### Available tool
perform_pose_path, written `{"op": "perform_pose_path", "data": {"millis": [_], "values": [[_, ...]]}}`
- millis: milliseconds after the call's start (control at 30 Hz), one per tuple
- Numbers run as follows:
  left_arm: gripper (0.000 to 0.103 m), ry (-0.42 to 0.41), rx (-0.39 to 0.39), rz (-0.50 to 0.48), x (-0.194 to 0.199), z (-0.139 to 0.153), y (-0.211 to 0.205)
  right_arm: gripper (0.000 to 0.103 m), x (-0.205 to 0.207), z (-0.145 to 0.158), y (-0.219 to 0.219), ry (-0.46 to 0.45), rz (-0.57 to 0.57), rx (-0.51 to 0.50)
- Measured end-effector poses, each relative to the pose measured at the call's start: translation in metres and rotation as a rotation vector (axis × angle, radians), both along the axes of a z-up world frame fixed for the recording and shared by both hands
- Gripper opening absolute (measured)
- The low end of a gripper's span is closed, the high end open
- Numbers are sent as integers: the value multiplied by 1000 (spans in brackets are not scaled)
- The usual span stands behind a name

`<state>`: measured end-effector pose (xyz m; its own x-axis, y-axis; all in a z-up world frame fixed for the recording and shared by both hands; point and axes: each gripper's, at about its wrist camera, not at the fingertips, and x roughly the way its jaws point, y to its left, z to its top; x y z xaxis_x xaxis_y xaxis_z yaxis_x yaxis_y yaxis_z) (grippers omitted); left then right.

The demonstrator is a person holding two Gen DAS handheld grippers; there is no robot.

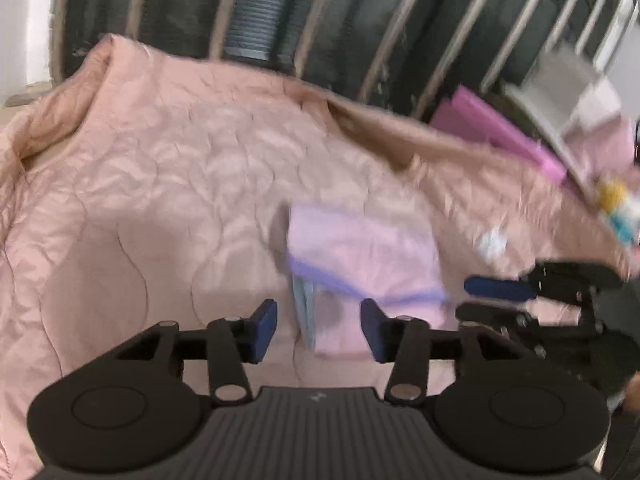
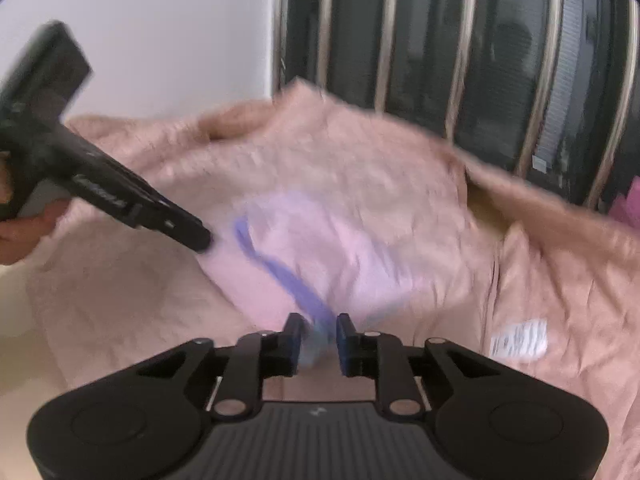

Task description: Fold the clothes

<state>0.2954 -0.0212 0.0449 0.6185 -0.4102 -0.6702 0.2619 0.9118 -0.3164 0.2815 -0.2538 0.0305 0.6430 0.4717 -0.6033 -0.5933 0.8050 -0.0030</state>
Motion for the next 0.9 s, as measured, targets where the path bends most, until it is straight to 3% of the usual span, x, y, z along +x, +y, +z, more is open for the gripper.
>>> {"op": "perform_pose_path", "data": {"millis": [67,133,200,333,400,467,567,633,700,733,767,833,900], "values": [[49,-32,-38,81,0,2,2,23,0,6,0,-31,-24,55],[59,-78,-83,169,-2,3,3,25,0,12,0,-63,-48,110],[66,-63,-52,167,3,-6,-9,25,2,14,3,-77,-70,144],[65,10,87,108,8,-29,-35,28,10,-17,25,-32,-50,-14],[65,-7,143,80,6,-31,-42,40,9,-20,25,-52,-53,-27],[65,15,154,49,6,-28,-41,48,11,-15,17,-27,-71,-1],[65,46,123,45,8,-30,-35,50,10,-9,5,26,-42,47],[61,43,115,42,6,-30,-35,50,6,-13,4,43,8,23],[36,42,94,19,4,-31,-38,49,2,-20,8,51,63,-23],[30,43,83,10,4,-30,-38,45,2,-23,12,47,75,-37],[18,44,72,2,3,-30,-38,34,4,-25,15,44,74,-38],[14,41,72,-5,2,-27,-39,18,3,-22,15,49,73,-26],[6,45,58,-21,2,-23,-39,12,0,-14,9,40,74,-10]]}}
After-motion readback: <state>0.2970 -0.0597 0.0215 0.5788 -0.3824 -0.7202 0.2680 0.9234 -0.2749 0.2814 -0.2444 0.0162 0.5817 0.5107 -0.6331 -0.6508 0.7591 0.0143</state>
